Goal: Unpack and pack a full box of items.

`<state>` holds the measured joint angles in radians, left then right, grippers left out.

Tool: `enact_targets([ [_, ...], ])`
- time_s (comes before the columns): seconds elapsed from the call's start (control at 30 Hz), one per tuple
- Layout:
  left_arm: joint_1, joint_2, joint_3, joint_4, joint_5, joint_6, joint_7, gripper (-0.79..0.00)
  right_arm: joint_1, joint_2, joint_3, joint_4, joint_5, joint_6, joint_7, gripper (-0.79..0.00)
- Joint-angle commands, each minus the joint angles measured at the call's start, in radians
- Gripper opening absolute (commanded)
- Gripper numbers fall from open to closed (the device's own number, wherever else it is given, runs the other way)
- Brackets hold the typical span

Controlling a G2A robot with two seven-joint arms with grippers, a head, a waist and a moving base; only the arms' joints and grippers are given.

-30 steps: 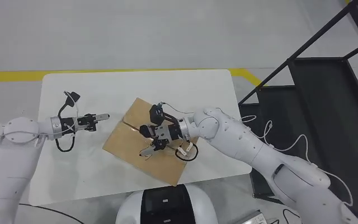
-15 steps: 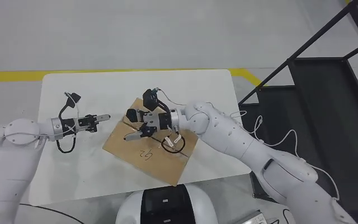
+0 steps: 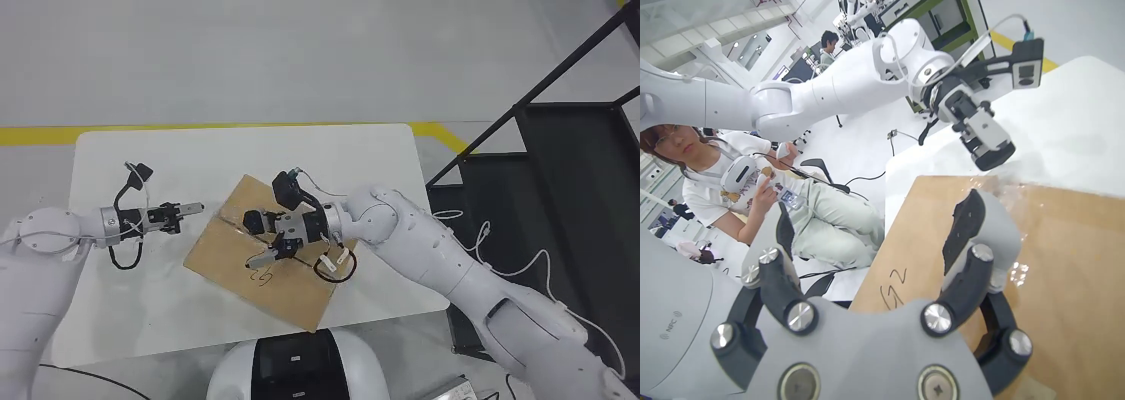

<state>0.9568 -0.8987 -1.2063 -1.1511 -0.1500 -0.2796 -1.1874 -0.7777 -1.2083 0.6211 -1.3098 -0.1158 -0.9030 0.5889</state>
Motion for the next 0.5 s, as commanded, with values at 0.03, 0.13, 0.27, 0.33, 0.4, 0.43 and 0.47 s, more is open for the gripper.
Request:
enact_targets([
  [0.03,-0.005,-0.001,0.0,0.01,0.003,0.002,0.015,0.0,-0.014,-0.001,-0.007,-0.005,0.027,0.026,0.015,0.0],
  [0.13,-0.007,0.0,-0.007,0.016,0.0,0.003,0.034,0.0,-0.02,-0.011,-0.022,0.008,0.038,0.053,0.008,0.0],
  [0.27,-0.007,0.003,-0.02,0.018,0.001,0.003,0.048,0.0,-0.016,-0.033,-0.046,0.046,0.035,0.076,-0.022,0.0],
  [0.33,-0.005,0.005,-0.027,0.018,0.003,0.004,0.051,0.0,-0.012,-0.045,-0.057,0.068,0.029,0.083,-0.045,0.0],
  [0.4,-0.002,0.007,-0.033,0.016,0.004,0.006,0.054,0.0,-0.007,-0.058,-0.068,0.088,0.024,0.087,-0.062,0.0],
  [0.43,0.0,0.008,-0.036,0.014,0.006,0.007,0.056,0.0,-0.004,-0.065,-0.074,0.097,0.021,0.089,-0.069,0.0],
  [0.47,0.002,0.008,-0.038,0.012,0.007,0.009,0.056,0.0,-0.001,-0.071,-0.08,0.108,0.019,0.091,-0.076,0.0],
])
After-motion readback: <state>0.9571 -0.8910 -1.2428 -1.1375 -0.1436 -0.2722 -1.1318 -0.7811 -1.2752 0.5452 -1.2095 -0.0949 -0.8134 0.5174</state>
